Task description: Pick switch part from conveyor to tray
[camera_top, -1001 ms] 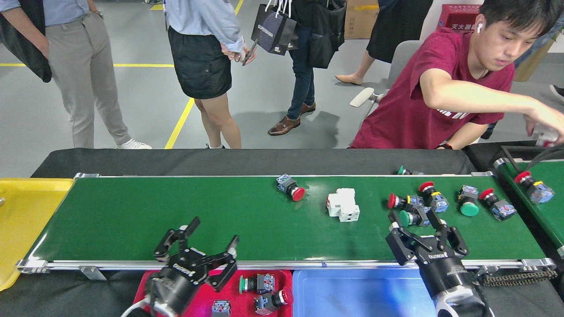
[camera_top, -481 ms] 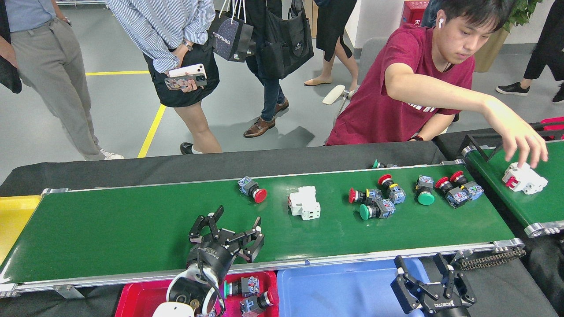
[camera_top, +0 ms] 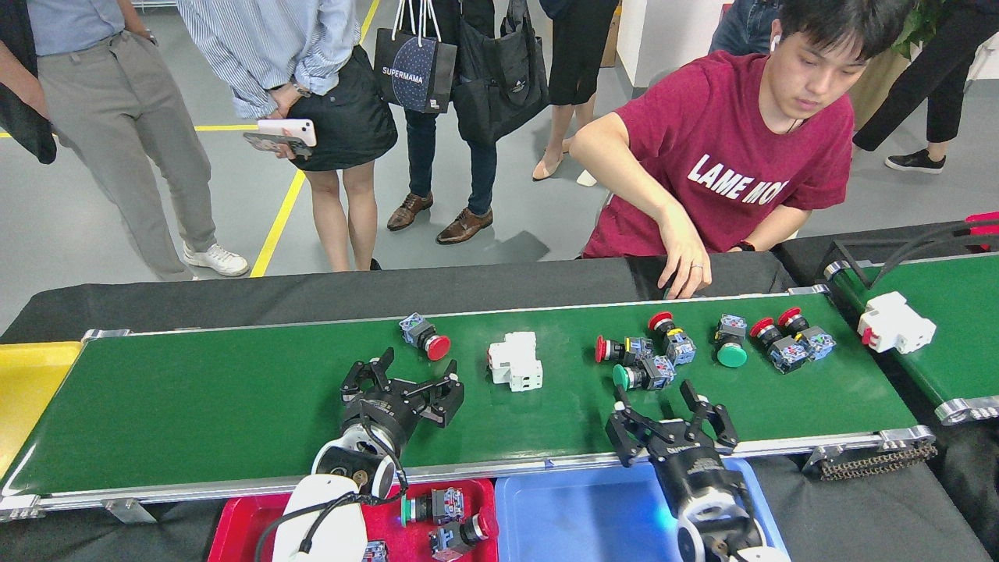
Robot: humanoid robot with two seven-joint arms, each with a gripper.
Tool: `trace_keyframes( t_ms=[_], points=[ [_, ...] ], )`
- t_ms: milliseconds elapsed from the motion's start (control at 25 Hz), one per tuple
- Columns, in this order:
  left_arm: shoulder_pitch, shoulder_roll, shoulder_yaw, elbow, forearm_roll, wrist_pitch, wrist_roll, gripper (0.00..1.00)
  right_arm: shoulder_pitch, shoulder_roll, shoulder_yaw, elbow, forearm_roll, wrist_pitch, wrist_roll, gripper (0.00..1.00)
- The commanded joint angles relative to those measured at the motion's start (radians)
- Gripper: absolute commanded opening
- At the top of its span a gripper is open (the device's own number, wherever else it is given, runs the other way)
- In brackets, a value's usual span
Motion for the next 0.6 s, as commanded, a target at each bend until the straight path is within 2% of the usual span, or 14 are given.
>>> trace_keyframes(
  t_ms=[0, 80, 200, 280, 360, 521, 561],
  points=[
    [-0.035, 0.002, 0.002, 0.019, 0.008, 0.008, 0.011, 1.00, -0.048, 0.019, 0.005, 0.054, -0.002, 0.021, 0.000, 0.97],
    [-0.055, 0.002, 0.002, 0.057, 0.013, 0.009, 0.011, 1.00, -0.097, 0.024, 0.004, 0.122, -0.008, 0.022, -0.003, 0.97],
    [-0.095, 0.006, 0.004, 0.126, 0.013, 0.037, 0.014, 1.00, -0.139, 0.024, -0.002, 0.172, -0.011, 0.025, -0.009, 0.97],
    [-0.136, 0.008, 0.002, 0.194, 0.013, 0.070, 0.014, 1.00, -0.145, 0.016, -0.001, 0.182, -0.011, 0.019, -0.009, 0.91],
    [-0.168, 0.011, 0.002, 0.246, 0.013, 0.083, 0.016, 1.00, -0.146, 0.001, 0.009, 0.183, -0.010, -0.016, 0.002, 0.79],
    [-0.202, 0.019, 0.001, 0.321, 0.013, 0.172, 0.043, 0.99, -0.146, -0.030, 0.004, 0.183, -0.014, -0.176, 0.006, 0.34],
    [-0.211, 0.023, -0.001, 0.346, 0.013, 0.218, 0.058, 0.95, -0.146, -0.031, 0.004, 0.182, -0.019, -0.209, 0.006, 0.22]
  ],
)
